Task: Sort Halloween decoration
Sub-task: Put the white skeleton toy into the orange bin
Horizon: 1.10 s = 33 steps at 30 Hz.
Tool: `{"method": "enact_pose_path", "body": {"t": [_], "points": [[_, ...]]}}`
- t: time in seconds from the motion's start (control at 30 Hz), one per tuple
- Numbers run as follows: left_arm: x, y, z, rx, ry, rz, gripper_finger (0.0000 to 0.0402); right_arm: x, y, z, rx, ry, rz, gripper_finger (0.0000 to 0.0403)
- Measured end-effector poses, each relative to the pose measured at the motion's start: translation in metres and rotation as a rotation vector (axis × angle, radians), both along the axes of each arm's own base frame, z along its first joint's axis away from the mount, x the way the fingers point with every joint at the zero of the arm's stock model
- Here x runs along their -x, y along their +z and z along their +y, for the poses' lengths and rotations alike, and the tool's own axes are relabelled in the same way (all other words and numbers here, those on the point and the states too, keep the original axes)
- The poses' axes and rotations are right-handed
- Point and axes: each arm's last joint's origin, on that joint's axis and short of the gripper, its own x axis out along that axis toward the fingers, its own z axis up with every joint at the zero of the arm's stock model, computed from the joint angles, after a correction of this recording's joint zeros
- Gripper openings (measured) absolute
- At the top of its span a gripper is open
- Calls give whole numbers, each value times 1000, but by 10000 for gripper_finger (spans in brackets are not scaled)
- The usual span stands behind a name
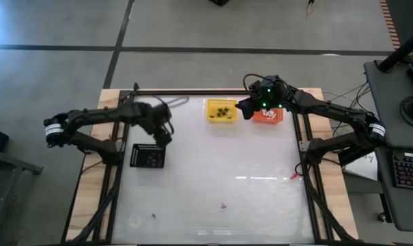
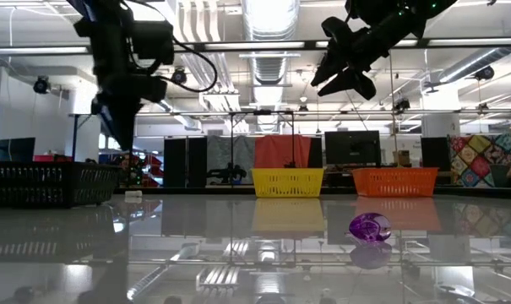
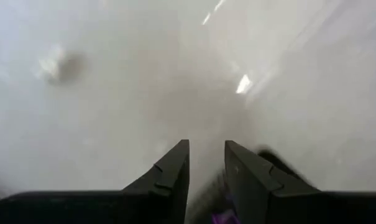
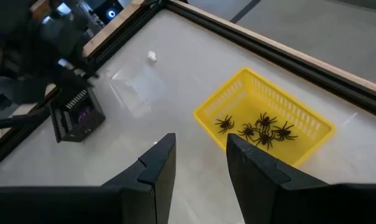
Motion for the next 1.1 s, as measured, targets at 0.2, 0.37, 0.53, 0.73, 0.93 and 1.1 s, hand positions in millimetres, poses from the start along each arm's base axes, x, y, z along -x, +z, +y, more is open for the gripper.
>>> {"method": "enact_pose_path", "body": {"t": [0.2,0.37,0.53,0.73,0.93,1.1], "points": [[11,24,53,-72,138,-108,84,0,0,0,1,1,1,132],[30,35,82,-94,253,-139,84,0,0,0,1,1,2,132],[38,35,92,-134,180,-120,85,0,0,0,6,5,4,132],[37,29,102,-142,142,-94,85,0,0,0,16,12,7,132],[31,7,114,-86,121,-18,85,0,0,0,15,12,6,132],[24,-11,122,-45,51,45,85,0,0,0,1,3,2,132]]}}
